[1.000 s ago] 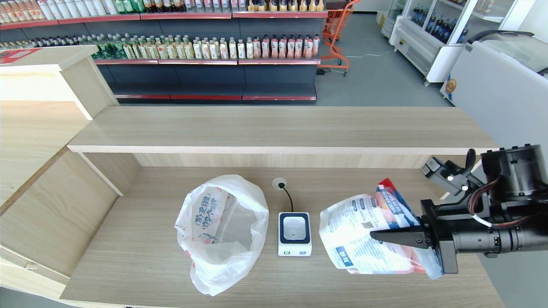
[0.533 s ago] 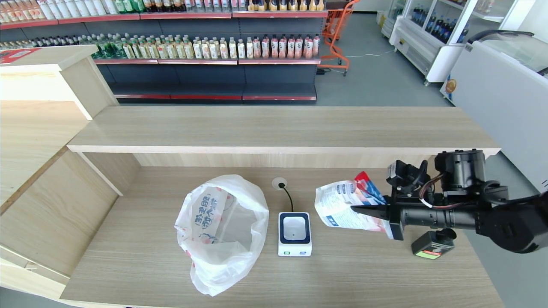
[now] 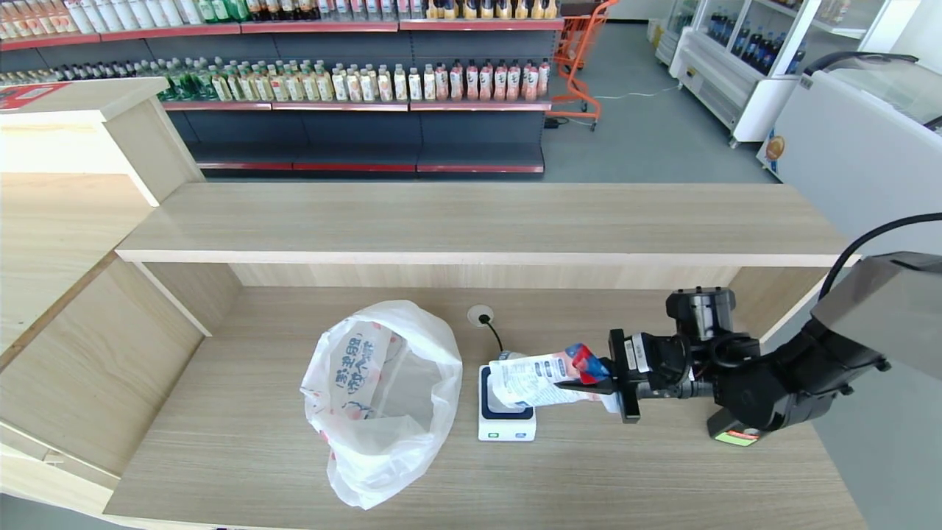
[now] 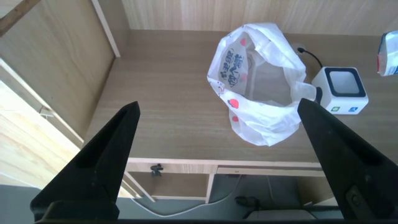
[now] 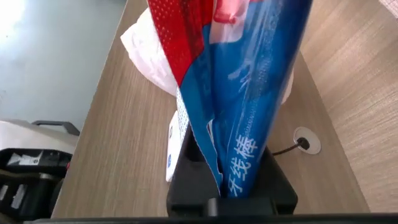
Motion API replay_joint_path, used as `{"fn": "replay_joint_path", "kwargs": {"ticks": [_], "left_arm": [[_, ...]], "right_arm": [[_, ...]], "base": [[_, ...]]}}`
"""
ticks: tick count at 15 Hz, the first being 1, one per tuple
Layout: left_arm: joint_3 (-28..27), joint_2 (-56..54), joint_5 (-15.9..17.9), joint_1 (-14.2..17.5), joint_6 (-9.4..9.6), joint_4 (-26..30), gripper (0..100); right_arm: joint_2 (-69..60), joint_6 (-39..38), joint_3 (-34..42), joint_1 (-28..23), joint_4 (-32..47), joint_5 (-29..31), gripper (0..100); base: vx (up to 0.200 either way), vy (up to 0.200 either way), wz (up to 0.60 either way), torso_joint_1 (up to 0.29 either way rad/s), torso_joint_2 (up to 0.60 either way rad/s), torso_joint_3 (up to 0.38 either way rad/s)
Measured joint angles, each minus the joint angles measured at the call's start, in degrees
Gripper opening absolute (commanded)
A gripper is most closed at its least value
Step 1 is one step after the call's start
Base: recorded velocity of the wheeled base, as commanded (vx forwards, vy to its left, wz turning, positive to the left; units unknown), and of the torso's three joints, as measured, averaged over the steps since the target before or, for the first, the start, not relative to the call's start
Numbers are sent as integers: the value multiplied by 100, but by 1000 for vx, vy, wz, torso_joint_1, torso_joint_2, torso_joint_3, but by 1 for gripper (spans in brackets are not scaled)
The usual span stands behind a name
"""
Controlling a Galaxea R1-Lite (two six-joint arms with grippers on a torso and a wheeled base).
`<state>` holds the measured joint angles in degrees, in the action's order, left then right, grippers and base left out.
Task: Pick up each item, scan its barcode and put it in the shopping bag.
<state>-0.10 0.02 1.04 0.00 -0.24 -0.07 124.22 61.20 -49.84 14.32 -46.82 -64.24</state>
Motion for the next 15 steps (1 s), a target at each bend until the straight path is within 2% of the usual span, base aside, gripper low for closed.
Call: {"fn": "replay_joint_path", "kwargs": {"ticks": [6,15], "left_arm": [[0,0,2,0,2,0,100],[0,0,2,0,2,0,100]], "right_arm": [[1023,734,-989,-60,9,-390,0],[2153,1054,-2267,185,13,-544,0]], "base": [[0,0,0,0,0,0],[0,0,0,0,0,0]]}}
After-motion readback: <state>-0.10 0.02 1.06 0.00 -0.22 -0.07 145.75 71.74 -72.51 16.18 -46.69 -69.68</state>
